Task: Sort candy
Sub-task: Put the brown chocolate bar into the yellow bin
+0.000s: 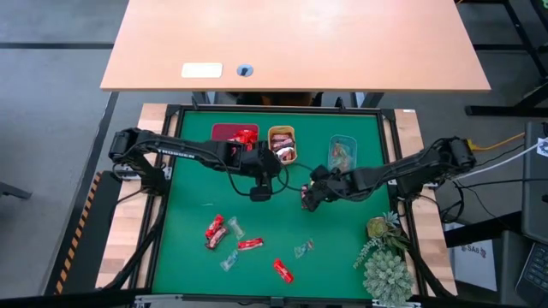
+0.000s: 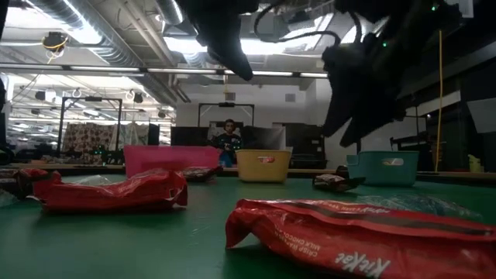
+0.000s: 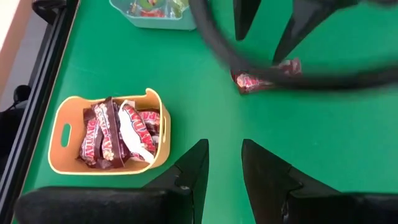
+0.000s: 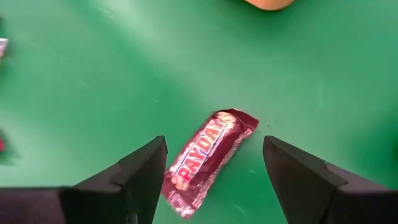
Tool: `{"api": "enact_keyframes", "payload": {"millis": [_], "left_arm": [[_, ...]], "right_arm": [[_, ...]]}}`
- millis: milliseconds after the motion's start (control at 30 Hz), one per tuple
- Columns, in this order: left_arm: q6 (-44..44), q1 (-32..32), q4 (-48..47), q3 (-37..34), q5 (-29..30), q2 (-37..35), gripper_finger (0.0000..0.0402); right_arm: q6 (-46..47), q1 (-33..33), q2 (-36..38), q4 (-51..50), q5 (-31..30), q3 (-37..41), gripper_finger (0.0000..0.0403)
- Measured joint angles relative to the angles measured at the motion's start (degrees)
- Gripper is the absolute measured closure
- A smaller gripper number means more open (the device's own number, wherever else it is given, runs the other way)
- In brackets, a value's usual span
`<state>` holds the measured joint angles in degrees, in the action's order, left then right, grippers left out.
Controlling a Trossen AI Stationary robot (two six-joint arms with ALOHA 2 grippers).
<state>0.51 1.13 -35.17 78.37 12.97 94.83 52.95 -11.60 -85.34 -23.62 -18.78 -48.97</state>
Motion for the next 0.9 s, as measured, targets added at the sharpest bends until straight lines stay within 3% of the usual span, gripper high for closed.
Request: {"api": "enact_keyframes", "payload": {"millis": [667,900], "left_arm": [[0.07,-0.04,0.87,0.0,-0.05,0.0,0.031],[0.07,-0.02,-0.33,0.01,-0.25,-0.08,0.031]], "right_arm": [[1.46,-0.07,-14.26,5.25,-0.4,-0.2,0.0139],[1.12,0.0,-14.43,5.53,-0.67,-0.13,0.0201]]}}
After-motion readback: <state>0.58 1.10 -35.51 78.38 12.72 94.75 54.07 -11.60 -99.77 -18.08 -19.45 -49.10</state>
